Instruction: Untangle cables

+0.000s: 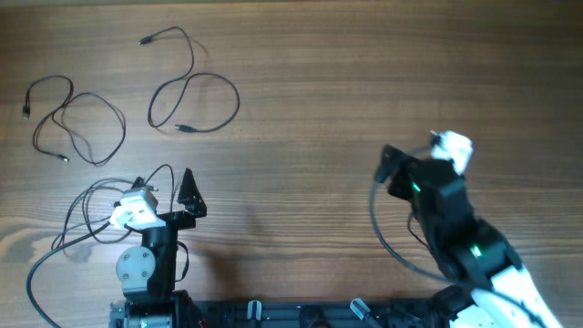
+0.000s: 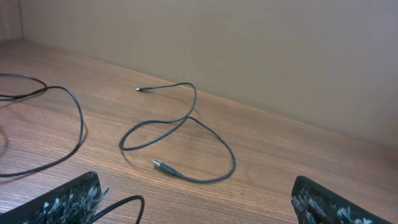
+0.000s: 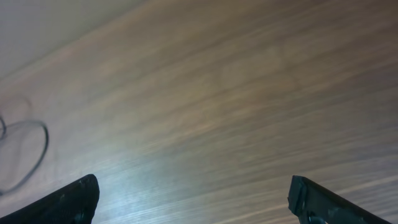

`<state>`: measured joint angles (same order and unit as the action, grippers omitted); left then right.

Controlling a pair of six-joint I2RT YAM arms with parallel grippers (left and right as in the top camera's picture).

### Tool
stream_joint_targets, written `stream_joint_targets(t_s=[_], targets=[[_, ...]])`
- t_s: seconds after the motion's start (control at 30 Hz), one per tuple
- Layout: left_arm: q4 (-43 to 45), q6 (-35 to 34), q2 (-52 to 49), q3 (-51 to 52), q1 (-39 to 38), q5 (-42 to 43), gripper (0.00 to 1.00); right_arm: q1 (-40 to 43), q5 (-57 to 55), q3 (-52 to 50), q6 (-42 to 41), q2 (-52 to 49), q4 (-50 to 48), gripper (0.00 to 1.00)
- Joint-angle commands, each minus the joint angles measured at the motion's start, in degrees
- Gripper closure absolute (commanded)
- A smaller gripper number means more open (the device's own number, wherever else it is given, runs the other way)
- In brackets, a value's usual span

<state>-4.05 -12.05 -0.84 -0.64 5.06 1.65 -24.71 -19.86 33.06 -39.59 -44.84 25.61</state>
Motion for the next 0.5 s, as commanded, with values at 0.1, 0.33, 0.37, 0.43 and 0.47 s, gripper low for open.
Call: stream_joint_targets(t_s=[0.1,0.33,0.37,0.43,0.47], targets=[[-0.22,1.18,0.57,0.33,0.48,0.7,0.0,12.44,2.93,-12.57,0.59,18.95,-4.44,0.0],[-0.22,1.18,0.57,0.33,0.48,0.7,0.0,17.75,4.13,-20.44,0.42,34.29,-9.14,0.0],[-0.2,1.18,0.57,0.33,0.48,0.7,0.0,18.01,4.59,-21.42,0.44,35.34,-10.29,0.0],[-0.2,1.18,0.57,0.33,0.48,0.7,0.0,18.51,5.25,-23.39,0.39,37.33,-12.66,0.0],[-0.22,1.18,0.57,0.33,0.48,0.7,0.0,18.71,5.49,-24.41,0.37,38.36,-13.97,0.0]])
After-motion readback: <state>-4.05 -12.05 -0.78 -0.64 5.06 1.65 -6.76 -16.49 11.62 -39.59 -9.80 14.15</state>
